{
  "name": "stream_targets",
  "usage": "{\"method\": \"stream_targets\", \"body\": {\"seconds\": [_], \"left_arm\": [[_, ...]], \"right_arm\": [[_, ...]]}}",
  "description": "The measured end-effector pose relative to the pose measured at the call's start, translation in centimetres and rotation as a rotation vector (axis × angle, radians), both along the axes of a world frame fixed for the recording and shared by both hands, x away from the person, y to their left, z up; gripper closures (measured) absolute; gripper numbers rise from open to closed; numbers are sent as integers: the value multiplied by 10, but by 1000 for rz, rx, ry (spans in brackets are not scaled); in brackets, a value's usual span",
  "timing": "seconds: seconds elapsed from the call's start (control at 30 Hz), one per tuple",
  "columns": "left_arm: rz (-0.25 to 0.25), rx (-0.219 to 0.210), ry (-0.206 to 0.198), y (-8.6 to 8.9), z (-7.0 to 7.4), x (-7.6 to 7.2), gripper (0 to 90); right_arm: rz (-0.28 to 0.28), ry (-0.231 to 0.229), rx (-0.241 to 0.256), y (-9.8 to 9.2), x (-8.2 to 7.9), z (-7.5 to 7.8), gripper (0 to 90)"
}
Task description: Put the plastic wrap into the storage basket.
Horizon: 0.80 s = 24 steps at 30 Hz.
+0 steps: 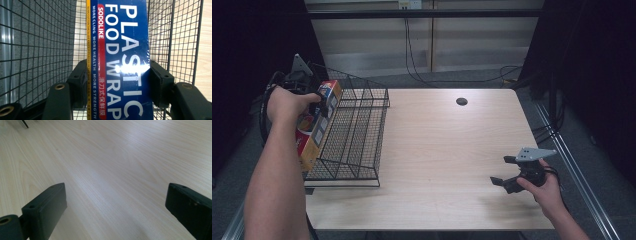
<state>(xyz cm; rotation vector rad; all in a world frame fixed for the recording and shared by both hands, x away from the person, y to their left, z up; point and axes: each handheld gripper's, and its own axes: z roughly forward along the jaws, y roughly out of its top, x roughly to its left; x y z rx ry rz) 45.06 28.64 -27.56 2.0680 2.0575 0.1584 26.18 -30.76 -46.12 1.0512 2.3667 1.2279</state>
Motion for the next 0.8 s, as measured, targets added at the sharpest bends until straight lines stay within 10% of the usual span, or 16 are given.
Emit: {"method": "stream_targets", "body": {"seconds": [0.8], "left_arm": [[-3,15,26,-1,-23,3,415]], "right_arm": [[4,8,-3,1,0,-1,34]]}}
